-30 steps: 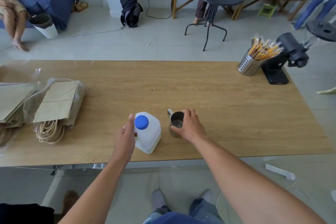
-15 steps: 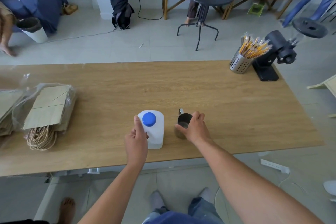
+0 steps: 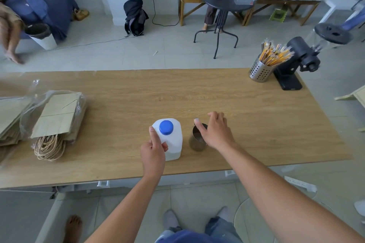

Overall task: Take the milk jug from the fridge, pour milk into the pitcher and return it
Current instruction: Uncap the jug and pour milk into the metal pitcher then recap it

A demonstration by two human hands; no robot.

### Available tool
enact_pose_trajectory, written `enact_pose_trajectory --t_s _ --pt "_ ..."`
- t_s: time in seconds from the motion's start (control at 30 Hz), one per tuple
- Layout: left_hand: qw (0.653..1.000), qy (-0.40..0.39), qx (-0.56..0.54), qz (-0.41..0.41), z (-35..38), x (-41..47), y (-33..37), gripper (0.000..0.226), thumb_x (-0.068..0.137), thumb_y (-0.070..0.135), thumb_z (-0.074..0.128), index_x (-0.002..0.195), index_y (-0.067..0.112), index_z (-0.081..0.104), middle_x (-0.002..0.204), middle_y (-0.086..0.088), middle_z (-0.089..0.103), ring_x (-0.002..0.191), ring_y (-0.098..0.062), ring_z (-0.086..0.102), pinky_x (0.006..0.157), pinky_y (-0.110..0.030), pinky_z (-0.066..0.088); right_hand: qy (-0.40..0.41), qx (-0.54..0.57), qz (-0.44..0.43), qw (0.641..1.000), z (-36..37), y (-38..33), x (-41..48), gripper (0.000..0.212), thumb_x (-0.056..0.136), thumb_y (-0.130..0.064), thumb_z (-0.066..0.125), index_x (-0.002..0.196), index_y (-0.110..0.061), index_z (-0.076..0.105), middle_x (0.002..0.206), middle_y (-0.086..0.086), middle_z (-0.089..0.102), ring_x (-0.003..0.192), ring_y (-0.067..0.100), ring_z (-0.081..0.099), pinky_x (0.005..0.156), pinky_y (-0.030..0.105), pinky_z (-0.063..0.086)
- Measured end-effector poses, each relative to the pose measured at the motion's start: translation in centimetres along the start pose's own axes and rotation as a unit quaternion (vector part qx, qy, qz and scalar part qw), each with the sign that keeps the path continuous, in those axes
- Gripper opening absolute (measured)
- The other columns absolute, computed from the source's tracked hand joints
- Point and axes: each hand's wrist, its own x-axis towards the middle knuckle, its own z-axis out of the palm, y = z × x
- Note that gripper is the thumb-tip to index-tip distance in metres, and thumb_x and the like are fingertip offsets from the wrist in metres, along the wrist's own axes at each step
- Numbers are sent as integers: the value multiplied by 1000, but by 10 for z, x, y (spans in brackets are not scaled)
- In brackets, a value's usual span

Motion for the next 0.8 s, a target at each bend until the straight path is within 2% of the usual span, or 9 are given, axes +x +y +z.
enact_pose_trajectory --t_s 0.1,0.17,0.23,0.3,0.4,0.47,0.57,0.8 --pt "1000 -3 6 -2 2 -6 -1 92 115 63 31 77 -14 63 63 -6 64 50 -6 54 62 -32 45 6 -5 -68 998 -31 -38 -6 56 109 -69 36 105 -19 60 97 -2 68 89 20 67 73 41 58" --pt "1000 -4 11 -1 4 -9 -3 89 117 57 28 78 -16 61 63 -6 62 50 -7 51 62 -33 43 0 -22 -112 993 -46 -67 -16 64 110 -67 35 81 -16 58 72 -1 63 66 22 61 57 36 48" --pt "1000 -5 16 4 8 -11 -6 86 119 52 26 80 -15 62 63 -4 62 50 -8 51 63 -34 42 2 -70 -145 987 -52 -93 -29 74 109 -69 34 69 -11 56 64 2 57 57 25 53 54 35 39" --pt "1000 -3 15 3 10 -13 -7 82 120 47 24 81 -14 64 63 -2 63 50 -7 52 62 -33 42 -4 -142 -154 978 -51 -111 -40 78 107 -74 34 65 -11 51 64 2 52 55 22 47 57 35 35" --pt "1000 -5 17 7 12 -13 -10 79 120 45 23 82 -11 63 66 -3 65 56 -10 54 61 -32 42 -6 -222 -161 962 -43 -129 -49 76 106 -77 34 69 -13 53 68 1 47 67 24 53 59 34 34" --pt "1000 -8 24 -2 11 -12 -9 78 119 46 22 79 -8 62 68 -3 64 61 -16 53 60 -32 41 -10 -226 -155 962 -38 -137 -51 72 106 -73 38 67 -14 48 69 0 46 73 25 56 61 34 37" --pt "999 -19 24 -8 8 -10 -9 74 119 46 22 74 5 63 69 -3 64 61 -17 53 60 -31 41 -17 -203 -147 968 -35 -143 -50 65 107 -63 45 64 -16 38 68 0 43 75 25 56 63 35 39" --pt "999 -19 35 2 9 -8 -10 73 120 44 23 69 8 61 65 -4 60 59 -16 51 60 -32 40 -49 -215 -151 964 -42 -139 -46 64 107 -61 49 65 -14 40 68 1 42 76 25 55 62 34 36"
